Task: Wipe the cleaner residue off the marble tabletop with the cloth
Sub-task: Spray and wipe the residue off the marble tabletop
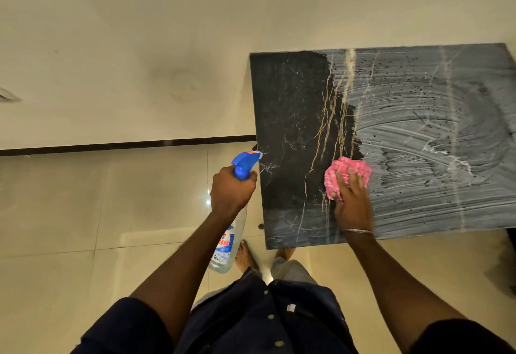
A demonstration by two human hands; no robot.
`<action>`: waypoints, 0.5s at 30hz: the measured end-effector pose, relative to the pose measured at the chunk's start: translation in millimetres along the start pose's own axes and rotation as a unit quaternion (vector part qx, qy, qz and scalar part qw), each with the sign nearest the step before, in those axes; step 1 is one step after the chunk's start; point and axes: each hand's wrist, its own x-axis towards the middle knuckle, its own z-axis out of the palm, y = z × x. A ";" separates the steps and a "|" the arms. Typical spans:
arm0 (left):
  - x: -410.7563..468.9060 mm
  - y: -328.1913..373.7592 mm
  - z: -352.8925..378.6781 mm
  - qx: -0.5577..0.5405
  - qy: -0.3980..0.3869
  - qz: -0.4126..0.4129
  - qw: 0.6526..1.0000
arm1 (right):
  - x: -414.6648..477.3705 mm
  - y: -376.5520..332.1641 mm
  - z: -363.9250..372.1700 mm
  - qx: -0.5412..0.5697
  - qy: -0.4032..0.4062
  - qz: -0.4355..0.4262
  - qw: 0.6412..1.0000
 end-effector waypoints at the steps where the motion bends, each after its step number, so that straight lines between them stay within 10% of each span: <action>1: -0.6 -0.4 -0.5 0.000 -0.001 -0.001 1.000 | -1.3 -3.3 -0.1 -0.003 0.004 0.025 1.000; 15: -16.4 -5.8 2.5 0.007 -0.009 -0.006 1.000 | -54.6 -113.0 40.7 0.018 -0.050 -0.213 0.976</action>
